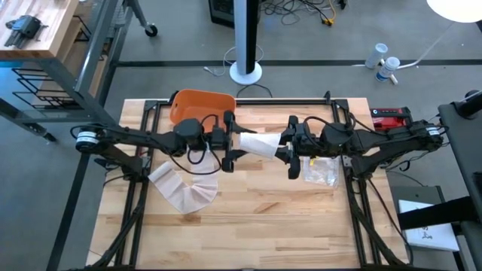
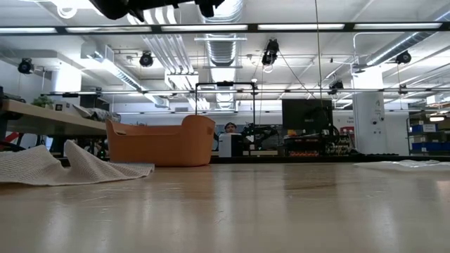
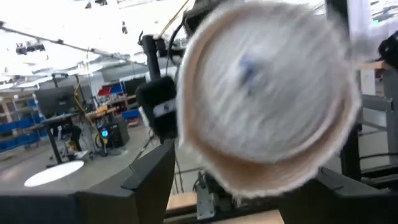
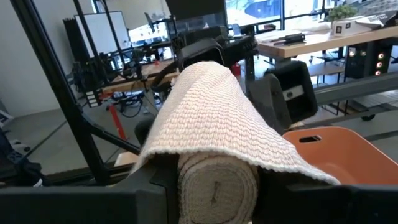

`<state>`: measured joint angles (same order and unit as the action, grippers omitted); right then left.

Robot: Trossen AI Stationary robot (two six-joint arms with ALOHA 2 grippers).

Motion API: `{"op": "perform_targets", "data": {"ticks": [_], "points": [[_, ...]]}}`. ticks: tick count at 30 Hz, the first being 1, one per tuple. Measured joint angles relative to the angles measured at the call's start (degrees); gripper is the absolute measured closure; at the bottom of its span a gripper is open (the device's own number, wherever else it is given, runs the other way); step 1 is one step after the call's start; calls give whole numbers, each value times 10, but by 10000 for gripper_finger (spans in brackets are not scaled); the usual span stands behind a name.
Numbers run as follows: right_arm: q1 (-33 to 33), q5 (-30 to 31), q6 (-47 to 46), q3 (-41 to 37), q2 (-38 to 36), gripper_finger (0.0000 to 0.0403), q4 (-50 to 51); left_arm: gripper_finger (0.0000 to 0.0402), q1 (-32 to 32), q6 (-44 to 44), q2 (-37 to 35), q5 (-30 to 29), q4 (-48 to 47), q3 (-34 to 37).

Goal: Roll bandage
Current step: Roll the right white bandage

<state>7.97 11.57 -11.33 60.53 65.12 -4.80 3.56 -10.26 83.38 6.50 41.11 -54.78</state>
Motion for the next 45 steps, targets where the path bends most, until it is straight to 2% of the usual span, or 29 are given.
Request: {"op": "perform_targets", "data": {"ticks": [3, 5, 13, 15, 21, 28, 34, 39, 45], "points": [[0, 0, 0, 0, 0, 281, 0, 182, 3, -2, 9, -5, 0, -1], [0, 0, 0, 0, 0, 281, 0, 208, 3, -7, 16, -7, -1, -9], [0, 0, 0, 0, 0, 281, 7, 369, 3, -10, 25, -5, -5, -24], [0, 0, 0, 0, 0, 281, 9, 392, 3, -10, 25, -6, -5, -24], [0, -36, -15, 0, -1, 281, 11, 398, 8, -26, 20, -55, -29, -24], [0, -73, -37, 0, -7, 281, 39, 400, 13, -61, -17, -60, -58, -24], [0, -78, -37, 0, -10, 281, 85, 401, 13, -107, -51, -60, -62, -28], [0, -77, -27, 0, 0, 281, 94, 401, 13, -133, -66, -60, -110, -54], [0, -69, 0, 0, 25, 281, 87, 401, 0, -142, -61, -25, -211, -127]]}}
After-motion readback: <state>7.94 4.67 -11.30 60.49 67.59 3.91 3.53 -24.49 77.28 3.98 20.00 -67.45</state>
